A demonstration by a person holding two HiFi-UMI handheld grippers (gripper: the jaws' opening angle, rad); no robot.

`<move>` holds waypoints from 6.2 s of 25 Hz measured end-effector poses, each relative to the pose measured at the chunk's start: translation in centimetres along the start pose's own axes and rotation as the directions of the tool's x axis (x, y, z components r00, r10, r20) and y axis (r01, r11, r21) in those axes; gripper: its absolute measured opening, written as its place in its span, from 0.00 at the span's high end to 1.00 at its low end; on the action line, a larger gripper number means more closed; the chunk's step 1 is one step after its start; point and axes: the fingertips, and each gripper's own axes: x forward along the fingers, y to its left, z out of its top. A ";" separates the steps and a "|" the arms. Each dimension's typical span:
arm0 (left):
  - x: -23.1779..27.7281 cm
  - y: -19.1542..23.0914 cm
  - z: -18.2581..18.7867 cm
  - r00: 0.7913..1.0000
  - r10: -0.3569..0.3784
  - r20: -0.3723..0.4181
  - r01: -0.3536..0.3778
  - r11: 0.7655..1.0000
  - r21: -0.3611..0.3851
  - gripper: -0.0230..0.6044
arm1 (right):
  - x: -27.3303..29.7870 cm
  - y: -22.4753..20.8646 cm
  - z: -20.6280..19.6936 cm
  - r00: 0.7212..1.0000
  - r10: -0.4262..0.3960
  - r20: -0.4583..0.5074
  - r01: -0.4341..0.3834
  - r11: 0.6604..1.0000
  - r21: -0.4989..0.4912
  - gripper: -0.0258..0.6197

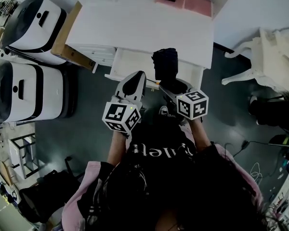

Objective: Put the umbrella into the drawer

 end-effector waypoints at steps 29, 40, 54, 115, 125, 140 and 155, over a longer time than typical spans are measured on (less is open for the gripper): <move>6.1 9.9 1.2 0.997 0.045 -0.066 -0.045 0.999 -0.001 0.92 | 14.5 -9.2 -6.2 0.865 -0.075 -0.496 -0.068 0.963 -0.263 0.52; 8.2 12.6 0.6 0.994 0.036 -0.100 -0.038 0.999 -0.020 0.92 | 18.5 -14.6 -10.8 0.749 -0.162 -0.642 -0.054 0.952 -0.302 0.52; 8.6 13.3 -1.1 0.985 0.041 -0.166 -0.043 0.999 -0.007 0.92 | 21.1 -20.8 -12.2 0.772 -0.256 -0.582 0.157 0.964 -0.215 0.52; 3.6 -4.2 -3.5 0.993 -0.043 -0.111 0.043 0.999 0.002 0.92 | -3.0 -3.7 3.5 0.990 0.029 0.140 0.002 0.976 -0.216 0.52; 0.3 -3.6 -2.5 0.994 -0.053 -0.097 0.057 0.998 0.033 0.92 | -3.0 0.2 3.2 0.981 0.019 0.192 0.023 0.976 -0.215 0.79; -12.7 2.0 -2.9 0.976 -0.188 -0.113 0.193 0.981 0.029 0.92 | 0.0 14.1 -1.8 0.961 -0.092 0.262 0.143 0.973 -0.183 0.84; -21.5 0.4 -4.9 0.932 -0.336 -0.137 0.342 0.939 0.027 0.92 | -3.2 21.9 -8.6 0.931 -0.214 0.296 0.256 0.960 -0.113 0.86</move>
